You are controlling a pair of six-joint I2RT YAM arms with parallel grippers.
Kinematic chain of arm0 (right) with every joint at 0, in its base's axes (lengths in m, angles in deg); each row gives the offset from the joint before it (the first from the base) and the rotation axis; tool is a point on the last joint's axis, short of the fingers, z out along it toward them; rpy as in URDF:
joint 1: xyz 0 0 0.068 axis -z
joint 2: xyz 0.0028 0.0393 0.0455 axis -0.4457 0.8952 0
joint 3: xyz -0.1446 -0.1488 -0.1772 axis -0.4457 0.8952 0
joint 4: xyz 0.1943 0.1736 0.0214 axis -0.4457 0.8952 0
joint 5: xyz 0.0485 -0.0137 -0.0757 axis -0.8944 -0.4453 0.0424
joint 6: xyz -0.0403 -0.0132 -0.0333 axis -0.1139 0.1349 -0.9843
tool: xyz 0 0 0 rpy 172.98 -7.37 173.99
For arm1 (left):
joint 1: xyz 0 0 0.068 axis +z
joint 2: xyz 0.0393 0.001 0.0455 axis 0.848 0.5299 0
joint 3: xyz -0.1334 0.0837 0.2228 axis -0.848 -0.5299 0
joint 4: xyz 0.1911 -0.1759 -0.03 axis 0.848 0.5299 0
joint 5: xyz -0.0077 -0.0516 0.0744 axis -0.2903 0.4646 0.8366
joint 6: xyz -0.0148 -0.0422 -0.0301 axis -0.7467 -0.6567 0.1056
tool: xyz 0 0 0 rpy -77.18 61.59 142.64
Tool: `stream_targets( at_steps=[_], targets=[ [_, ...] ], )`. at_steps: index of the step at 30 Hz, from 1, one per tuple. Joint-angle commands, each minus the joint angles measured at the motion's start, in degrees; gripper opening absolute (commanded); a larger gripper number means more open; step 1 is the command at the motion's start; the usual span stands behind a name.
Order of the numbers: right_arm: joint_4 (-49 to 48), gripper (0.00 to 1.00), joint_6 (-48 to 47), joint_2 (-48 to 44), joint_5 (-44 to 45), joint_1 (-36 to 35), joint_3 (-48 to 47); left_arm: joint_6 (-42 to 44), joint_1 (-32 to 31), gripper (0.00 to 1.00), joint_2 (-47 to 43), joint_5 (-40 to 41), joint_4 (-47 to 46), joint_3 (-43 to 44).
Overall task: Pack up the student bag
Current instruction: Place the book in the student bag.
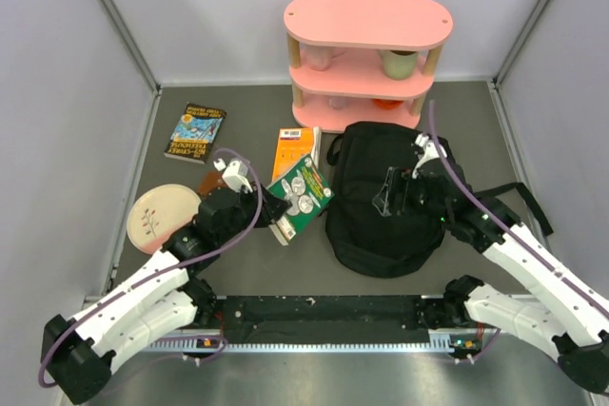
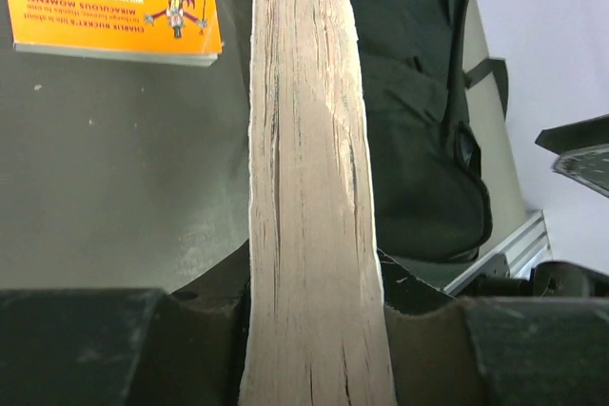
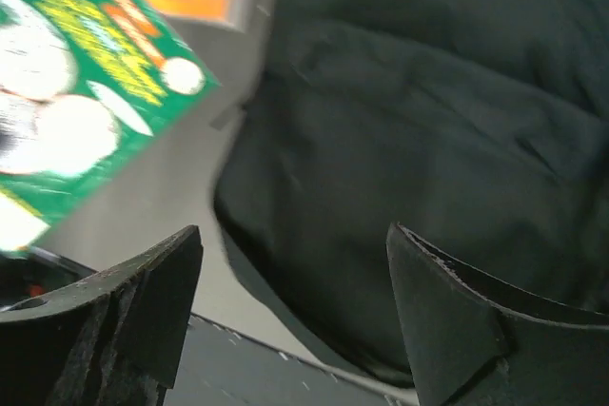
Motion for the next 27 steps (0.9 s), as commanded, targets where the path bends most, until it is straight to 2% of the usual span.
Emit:
stream_targets(
  at_steps=[1, 4, 7, 11, 16, 18, 19, 20, 22, 23, 25, 27],
  targets=[
    [23.41, 0.77, -2.26, 2.57, 5.58, 0.3, -4.31, 4.97, 0.03, 0.0, -1.33, -3.33, 1.58, 6.05],
    [28.61, 0.74, 2.13, 3.01, 5.49, 0.3, -3.97, 5.85, 0.03, 0.0, -1.32, -3.25, 2.12, 6.75],
    [28.72, 0.75, 8.01, 1.08, 4.08, 0.3, -1.6, 6.29, 0.03, 0.0, -0.36, -3.94, 1.95, 7.19],
    [26.7, 0.73, 14.7, -3.57, 4.69, 0.3, 3.85, 5.6, 0.12, 0.0, 0.61, -5.88, 0.54, 7.28],
    [22.05, 0.73, 16.55, -2.36, -1.53, 0.3, 9.91, 6.38, 0.03, 0.0, -0.88, -5.88, 1.59, 7.98],
    [17.59, 0.69, 17.43, -1.56, -3.99, 0.3, 11.67, 7.17, 0.03, 0.0, -2.37, -3.69, 3.86, 8.68],
    [15.56, 0.66, 17.7, -1.56, -4.62, 0.3, 13.77, 7.43, 0.03, 0.0, -2.9, -2.81, 4.75, 8.86],
    [13.62, 0.55, 18.57, -1.47, -5.4, 0.3, 14.75, 8.22, 0.03, 0.0, -4.12, -1.85, 5.8, 9.21],
    [4.49, 0.48, 21.64, -1.21, -10.14, 0.3, 18.16, 8.84, 0.03, 0.0, -5.01, -0.08, 8.53, 10.18],
    [0.89, 0.37, 23.05, -0.95, -12.42, -0.14, 19.06, 9.19, 0.03, 0.0, -5.97, 2.1, 9.32, 10.53],
    [-7.0, 0.21, 28.93, 0.1, -11.4, -1.98, 20.55, 9.37, 0.03, 0.0, -6.86, 3.87, 11.16, 11.32],
    [-11.34, 0.17, 35.76, 1.33, -6.14, -7.77, 20.39, 9.2, 0.03, 0.0, -8.18, 5.1, 12.14, 12.02]
  ],
)
